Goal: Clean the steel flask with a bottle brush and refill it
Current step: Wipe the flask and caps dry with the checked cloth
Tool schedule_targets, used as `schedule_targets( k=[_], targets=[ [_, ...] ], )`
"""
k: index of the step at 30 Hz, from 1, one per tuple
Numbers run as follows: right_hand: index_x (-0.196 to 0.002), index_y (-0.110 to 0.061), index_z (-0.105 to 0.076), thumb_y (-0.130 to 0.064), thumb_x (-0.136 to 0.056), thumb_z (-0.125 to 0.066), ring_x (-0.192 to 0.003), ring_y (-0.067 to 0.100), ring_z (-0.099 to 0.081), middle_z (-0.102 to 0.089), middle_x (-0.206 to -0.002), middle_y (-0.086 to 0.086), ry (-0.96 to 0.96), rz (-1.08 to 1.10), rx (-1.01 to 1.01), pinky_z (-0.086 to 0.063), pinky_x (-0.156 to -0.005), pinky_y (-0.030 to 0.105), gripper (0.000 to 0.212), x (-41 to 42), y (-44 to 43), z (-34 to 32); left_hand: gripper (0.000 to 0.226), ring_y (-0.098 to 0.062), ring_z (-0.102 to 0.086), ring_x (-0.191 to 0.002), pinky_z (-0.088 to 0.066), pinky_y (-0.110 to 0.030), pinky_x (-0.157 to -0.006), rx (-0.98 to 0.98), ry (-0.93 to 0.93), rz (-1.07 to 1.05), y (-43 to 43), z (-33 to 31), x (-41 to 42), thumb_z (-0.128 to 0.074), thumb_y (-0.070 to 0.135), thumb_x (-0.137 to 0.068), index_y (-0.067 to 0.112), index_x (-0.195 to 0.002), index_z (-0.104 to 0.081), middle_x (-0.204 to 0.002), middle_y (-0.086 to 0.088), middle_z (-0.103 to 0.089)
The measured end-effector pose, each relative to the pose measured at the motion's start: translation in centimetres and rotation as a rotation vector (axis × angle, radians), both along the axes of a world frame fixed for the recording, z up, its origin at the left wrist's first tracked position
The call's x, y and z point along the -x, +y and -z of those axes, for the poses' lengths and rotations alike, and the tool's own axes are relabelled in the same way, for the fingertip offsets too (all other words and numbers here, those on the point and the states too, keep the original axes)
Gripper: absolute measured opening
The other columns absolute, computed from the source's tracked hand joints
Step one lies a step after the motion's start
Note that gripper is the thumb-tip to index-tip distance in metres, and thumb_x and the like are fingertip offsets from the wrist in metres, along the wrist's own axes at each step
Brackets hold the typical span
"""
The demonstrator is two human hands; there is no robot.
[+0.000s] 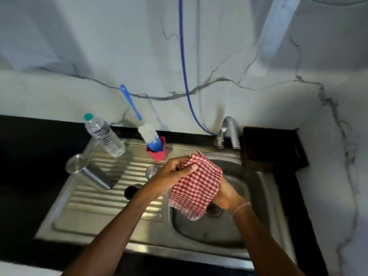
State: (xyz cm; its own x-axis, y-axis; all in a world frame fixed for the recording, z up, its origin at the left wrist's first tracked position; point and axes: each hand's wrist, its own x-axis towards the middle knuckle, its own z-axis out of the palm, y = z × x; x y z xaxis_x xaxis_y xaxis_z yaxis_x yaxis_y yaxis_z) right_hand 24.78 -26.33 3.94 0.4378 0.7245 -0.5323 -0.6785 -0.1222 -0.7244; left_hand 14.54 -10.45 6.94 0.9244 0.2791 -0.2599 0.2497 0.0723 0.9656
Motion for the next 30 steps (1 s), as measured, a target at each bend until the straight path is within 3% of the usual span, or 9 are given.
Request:
schedule_targets(
  k=[5,8,11,16,19,22,24,27,30],
  targets=[
    [-0.133,-0.009,-0.059,-0.054,-0.101,-0.035,-0.116,0.028,-0.067,-0.069,-0.130,0.013,0.193,-0.240,-0.065,-0.055,-0.094,0.046,0.060,3.5,4.0,1.6,0.023,-0.011,-0.074,-0.098,-0.057,-0.041,-0.097,-0.345,0.074,-0.062,4.5,1.0,2.9,-0.080,0.032,-0.088,0.020,-0.107,-0.079,-0.104,0.005,-0.079],
    [-0.140,-0.006,-0.055,-0.057,-0.103,-0.033,-0.124,0.031,-0.059,-0.056,-0.144,0.020,0.293,-0.295,-0.121,-0.048,-0.106,0.048,0.067,5.6,5.9,2.8,0.039,-0.017,-0.072,-0.078,-0.057,-0.048,-0.079,-0.552,0.085,-0.107,6.8,1.6,4.6,-0.079,0.058,-0.078,0.019,-0.083,-0.075,-0.082,0.003,-0.076],
    [-0.133,-0.008,-0.062,-0.060,-0.098,-0.043,-0.116,0.028,-0.063,-0.063,-0.134,0.017,0.312,-0.298,-0.152,-0.050,-0.099,0.044,0.065,7.8,7.3,3.1,0.057,-0.021,-0.061,-0.063,-0.050,-0.047,-0.065,-0.740,0.149,-0.149,8.0,2.1,6.1,-0.072,0.070,-0.075,0.014,-0.070,-0.060,-0.066,-0.002,-0.065],
    [-0.134,-0.004,-0.060,-0.059,-0.086,-0.070,-0.122,0.034,-0.060,-0.063,-0.136,0.020,0.369,-0.184,-0.110,-0.035,-0.114,0.052,0.073,10.4,8.9,4.3,0.030,-0.010,-0.065,-0.074,-0.051,-0.032,-0.070,-0.794,0.234,-0.394,8.6,2.6,8.3,-0.076,0.046,-0.089,0.016,-0.094,-0.074,-0.086,0.005,-0.073],
    [-0.138,-0.007,-0.059,-0.065,-0.097,-0.041,-0.126,0.033,-0.062,-0.066,-0.135,0.015,0.288,-0.103,-0.034,-0.041,-0.112,0.051,0.073,10.9,9.4,4.6,0.030,-0.015,-0.070,-0.090,-0.057,-0.038,-0.086,-0.648,0.208,-0.523,9.0,3.1,9.5,-0.070,0.040,-0.095,0.013,-0.110,-0.070,-0.100,0.000,-0.075],
    [-0.143,-0.008,-0.054,-0.057,-0.101,-0.044,-0.131,0.037,-0.058,-0.062,-0.140,0.018,0.242,-0.070,-0.060,-0.036,-0.117,0.056,0.065,10.7,9.4,4.5,0.036,-0.017,-0.070,-0.104,-0.055,-0.042,-0.098,-0.520,0.213,-0.568,9.4,3.0,10.5,-0.066,0.036,-0.099,0.013,-0.126,-0.062,-0.115,-0.002,-0.073],
    [-0.144,-0.010,-0.053,-0.031,-0.103,-0.056,-0.129,0.040,-0.058,-0.062,-0.139,0.020,0.151,-0.101,-0.083,-0.043,-0.112,0.056,0.046,10.5,9.5,3.9,0.039,-0.014,-0.071,-0.099,-0.058,-0.041,-0.093,-0.536,0.220,-0.571,9.5,3.1,11.2,-0.063,0.045,-0.098,0.014,-0.122,-0.066,-0.111,0.001,-0.075],
    [-0.139,-0.011,-0.057,-0.006,-0.093,-0.064,-0.116,0.037,-0.068,-0.068,-0.130,0.018,0.073,-0.100,-0.088,-0.059,-0.089,0.045,0.046,10.4,9.7,3.3,0.040,-0.004,-0.068,-0.078,-0.060,-0.033,-0.074,-0.791,0.247,-0.727,9.3,3.3,12.7,-0.054,0.057,-0.099,0.022,-0.108,-0.072,-0.095,0.007,-0.075],
    [-0.131,-0.003,-0.062,0.001,-0.090,-0.063,-0.097,0.031,-0.075,-0.074,-0.116,0.018,0.054,-0.027,-0.046,-0.062,-0.072,0.035,0.041,10.6,9.8,2.9,0.031,-0.008,-0.058,-0.095,-0.050,-0.028,-0.079,-0.979,0.173,-1.088,9.5,3.0,14.1,-0.068,0.041,-0.094,0.022,-0.117,-0.062,-0.110,0.004,-0.064]
  ],
)
